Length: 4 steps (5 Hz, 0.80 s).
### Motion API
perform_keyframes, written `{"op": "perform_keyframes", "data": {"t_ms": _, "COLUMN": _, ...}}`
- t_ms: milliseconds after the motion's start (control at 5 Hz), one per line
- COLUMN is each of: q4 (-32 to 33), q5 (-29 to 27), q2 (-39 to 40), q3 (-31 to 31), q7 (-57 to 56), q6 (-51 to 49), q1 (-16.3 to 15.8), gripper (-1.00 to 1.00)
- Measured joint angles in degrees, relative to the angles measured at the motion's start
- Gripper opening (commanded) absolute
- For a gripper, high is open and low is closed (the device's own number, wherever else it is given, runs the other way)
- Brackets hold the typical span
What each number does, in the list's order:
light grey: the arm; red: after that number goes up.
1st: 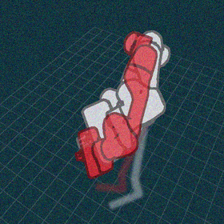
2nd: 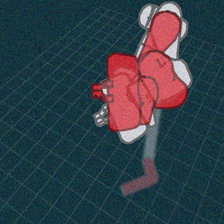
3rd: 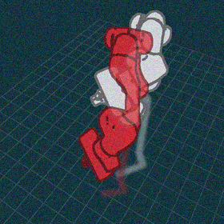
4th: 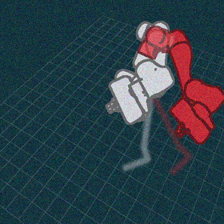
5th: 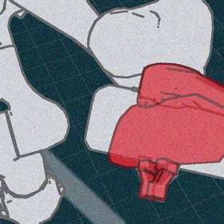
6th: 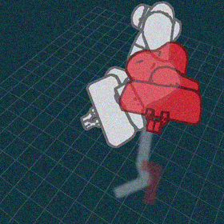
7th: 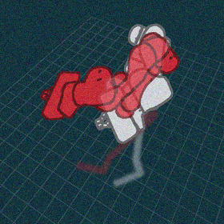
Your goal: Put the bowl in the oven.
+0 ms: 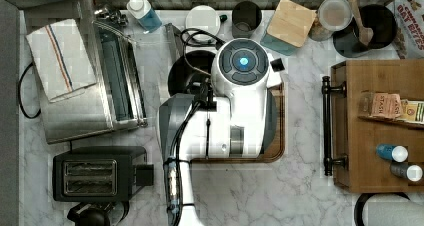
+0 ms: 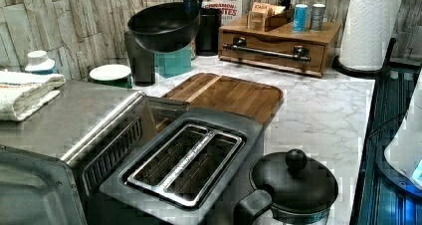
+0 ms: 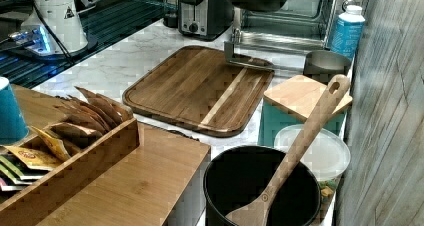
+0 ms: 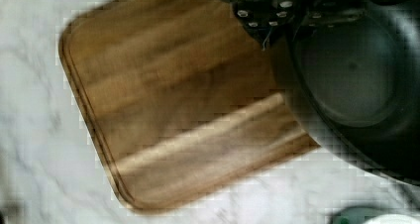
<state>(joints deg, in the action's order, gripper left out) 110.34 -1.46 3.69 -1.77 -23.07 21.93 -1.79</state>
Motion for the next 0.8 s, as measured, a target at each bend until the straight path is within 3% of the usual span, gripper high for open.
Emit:
{"op": "perform_keyframes", "data": {"t_ms": 600, "q4": -2.46, "q5": -1.54, "q2": 9.32, "q3": 0.08, "q7": -29.22, "q6": 0.81, "q1": 0.06, "gripper": -1.00}}
{"op": "perform_keyframes", "data": {"t_ms": 800, "q4": -2.46, "q5": -1.81, "q2": 12.44, "q3": 0.09, "q7": -30.87, "q6": 4.60, "q1": -0.05, "gripper": -1.00}}
